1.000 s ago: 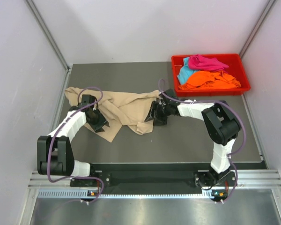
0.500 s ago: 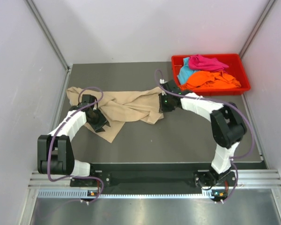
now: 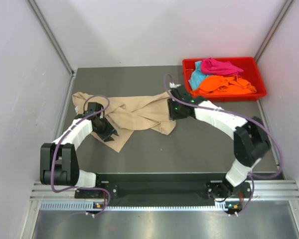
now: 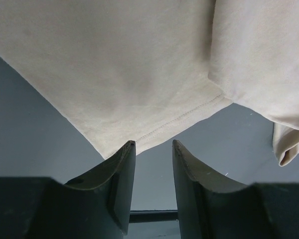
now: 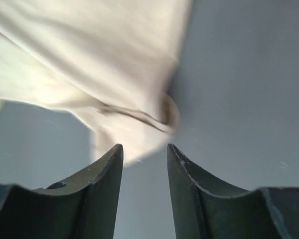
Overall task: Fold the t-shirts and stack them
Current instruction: Flatten the tshirt out
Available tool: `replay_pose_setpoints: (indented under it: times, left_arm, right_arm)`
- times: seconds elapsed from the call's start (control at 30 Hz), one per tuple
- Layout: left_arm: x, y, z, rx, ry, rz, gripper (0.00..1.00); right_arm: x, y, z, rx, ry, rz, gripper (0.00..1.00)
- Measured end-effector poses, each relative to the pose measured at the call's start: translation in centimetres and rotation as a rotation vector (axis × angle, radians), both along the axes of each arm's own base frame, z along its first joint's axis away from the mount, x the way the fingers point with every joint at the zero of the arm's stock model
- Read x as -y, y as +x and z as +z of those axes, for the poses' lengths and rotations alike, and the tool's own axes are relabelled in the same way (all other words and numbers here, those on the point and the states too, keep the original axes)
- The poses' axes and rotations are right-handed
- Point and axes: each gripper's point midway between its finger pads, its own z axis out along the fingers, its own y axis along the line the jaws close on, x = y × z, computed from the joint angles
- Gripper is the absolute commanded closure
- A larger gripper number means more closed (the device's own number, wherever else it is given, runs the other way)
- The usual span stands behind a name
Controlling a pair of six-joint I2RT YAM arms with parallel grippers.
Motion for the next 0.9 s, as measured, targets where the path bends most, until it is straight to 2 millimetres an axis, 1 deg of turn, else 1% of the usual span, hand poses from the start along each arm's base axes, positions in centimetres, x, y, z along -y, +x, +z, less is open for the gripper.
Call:
replay_pose_setpoints:
  times: [0.1,0.13,0.2,0.27,0.4,0.47,0.63,0.87,0.9]
  left_arm:
    - [0.1,-0.1,-0.1,-0.005,-0.007,0.004,0.6]
    - [0.1,-0.1,-0.1,-0.005,-0.008,0.005,0.6]
    - [0.1,-0.1,-0.1,-0.005,-0.008,0.005,0.6]
    - [0.1,-0.1,0.0,-0.005,-0.009,0.006,0.6]
    - [0.1,-0.1,0.0,-0.004,-0.01,0.008,0.6]
    - [0.1,-0.1,0.0,-0.004,-0.009,0.008,0.6]
    - [0.1,-0.1,0.0,-0.004,-0.009,0.008,0.6]
    - [0.1,-0.1,0.0,-0.004,-0.008,0.005,0.61]
    - [0.1,-0.1,0.0,-0.004,-0.008,0.004,0.61]
  right_arm:
    - [-4.4,2.2,1.1,0.007,0.055,0.0,0.57]
    - [-5.7,2.9,1.0,0.001,0.074,-0.009,0.55]
    - [-6.8,3.2,0.3,-0.024,0.094,-0.026,0.55]
    - [-6.9,2.8,-1.0,-0.071,0.098,-0.071,0.58]
    - [-6.3,1.8,-3.2,-0.16,0.077,-0.172,0.56]
    - [-6.1,1.4,-3.9,-0.189,0.068,-0.22,0.56]
    - [-5.9,0.7,-4.7,-0.227,0.065,-0.315,0.57]
    - [-6.2,0.7,-5.1,-0.257,0.089,-0.413,0.59]
    - [-6.4,0.9,-5.1,-0.26,0.098,-0.423,0.66]
